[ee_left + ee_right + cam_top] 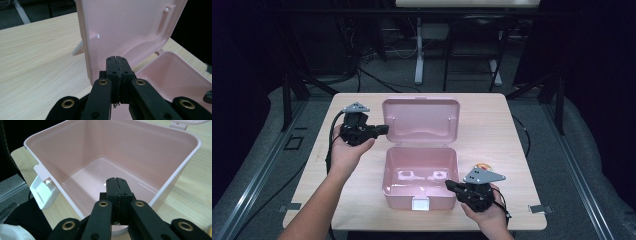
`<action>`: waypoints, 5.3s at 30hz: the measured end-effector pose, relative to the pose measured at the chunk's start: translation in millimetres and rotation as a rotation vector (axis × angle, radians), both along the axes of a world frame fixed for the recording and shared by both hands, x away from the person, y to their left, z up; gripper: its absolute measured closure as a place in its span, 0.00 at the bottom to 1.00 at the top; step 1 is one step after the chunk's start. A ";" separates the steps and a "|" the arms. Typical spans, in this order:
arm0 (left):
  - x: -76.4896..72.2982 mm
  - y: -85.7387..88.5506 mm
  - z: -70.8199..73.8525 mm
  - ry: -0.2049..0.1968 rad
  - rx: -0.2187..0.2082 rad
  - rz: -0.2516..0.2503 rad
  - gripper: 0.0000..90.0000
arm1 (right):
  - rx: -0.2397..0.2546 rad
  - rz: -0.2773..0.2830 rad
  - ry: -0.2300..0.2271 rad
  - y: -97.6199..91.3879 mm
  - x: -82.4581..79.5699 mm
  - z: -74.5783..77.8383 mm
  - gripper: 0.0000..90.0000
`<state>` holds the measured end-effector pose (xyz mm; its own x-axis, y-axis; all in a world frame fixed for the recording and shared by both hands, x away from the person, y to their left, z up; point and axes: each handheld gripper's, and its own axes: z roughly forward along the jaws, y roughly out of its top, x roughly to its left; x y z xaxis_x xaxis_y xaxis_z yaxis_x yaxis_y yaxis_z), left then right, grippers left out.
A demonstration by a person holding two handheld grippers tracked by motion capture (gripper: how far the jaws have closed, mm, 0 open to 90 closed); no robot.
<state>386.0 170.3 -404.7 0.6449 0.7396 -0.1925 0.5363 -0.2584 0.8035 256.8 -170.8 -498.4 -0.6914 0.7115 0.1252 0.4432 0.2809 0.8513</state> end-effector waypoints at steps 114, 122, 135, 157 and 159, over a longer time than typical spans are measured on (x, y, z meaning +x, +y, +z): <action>-82.9 40.4 -57.7 -0.011 -0.021 -0.084 0.67 | -0.329 -0.211 0.256 -73.0 82.4 36.1 0.28; -83.2 45.1 -57.7 -0.008 -0.016 -0.080 0.67 | -0.408 -0.217 0.322 -67.9 95.3 34.3 0.28; -81.7 51.5 -56.6 -0.016 -0.031 -0.046 0.66 | -0.484 -0.227 0.425 -64.2 106.6 27.2 0.28; -81.1 47.6 -57.4 -0.018 -0.023 -0.059 0.66 | -0.583 -0.249 0.529 -58.7 122.5 4.8 0.21; -81.3 47.7 -57.1 -0.019 -0.025 -0.058 0.66 | -0.603 -0.246 0.546 -58.4 124.1 1.4 0.20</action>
